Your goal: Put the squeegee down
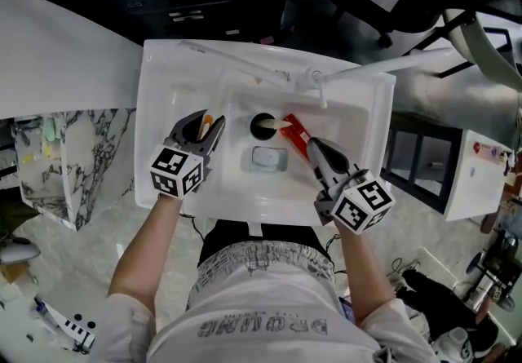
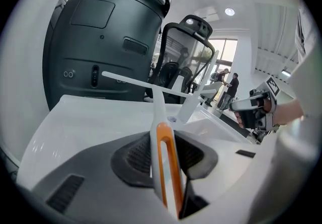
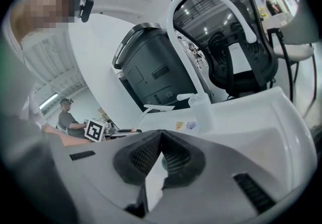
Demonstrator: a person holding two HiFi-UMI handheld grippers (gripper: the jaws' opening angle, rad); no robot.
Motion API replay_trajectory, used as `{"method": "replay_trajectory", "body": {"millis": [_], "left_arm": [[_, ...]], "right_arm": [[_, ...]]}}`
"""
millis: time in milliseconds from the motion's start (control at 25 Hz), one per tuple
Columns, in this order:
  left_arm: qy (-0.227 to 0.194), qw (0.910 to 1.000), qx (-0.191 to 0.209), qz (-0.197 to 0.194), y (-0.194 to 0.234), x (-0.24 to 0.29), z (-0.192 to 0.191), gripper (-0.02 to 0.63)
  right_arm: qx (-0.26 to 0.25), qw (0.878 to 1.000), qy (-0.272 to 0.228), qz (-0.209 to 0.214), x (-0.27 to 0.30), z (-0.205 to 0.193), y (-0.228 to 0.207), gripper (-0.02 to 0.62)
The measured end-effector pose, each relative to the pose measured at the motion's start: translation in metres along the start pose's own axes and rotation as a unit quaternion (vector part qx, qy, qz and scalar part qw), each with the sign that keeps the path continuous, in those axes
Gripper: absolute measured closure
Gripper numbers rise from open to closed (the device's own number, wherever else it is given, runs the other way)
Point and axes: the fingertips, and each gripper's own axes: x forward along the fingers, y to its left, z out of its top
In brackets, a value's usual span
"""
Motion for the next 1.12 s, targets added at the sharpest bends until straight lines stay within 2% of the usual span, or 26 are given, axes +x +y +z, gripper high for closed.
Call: {"method": "replay_trajectory", "body": {"millis": [480, 1120], "left_arm": [[0.030, 0.9995, 0.010, -0.008, 0.012, 0.032, -0.028, 0.486], [0.050, 0.9986, 0.017, -0.007, 0.026, 0.052, -0.049, 0.486]], "right_arm": [[0.012, 1.000, 0.022, -0.014, -0.003, -0.021, -0.012, 0.588], [0.019, 0.999, 0.037, -0.020, 0.000, -0.036, -0.019, 0.588]]}}
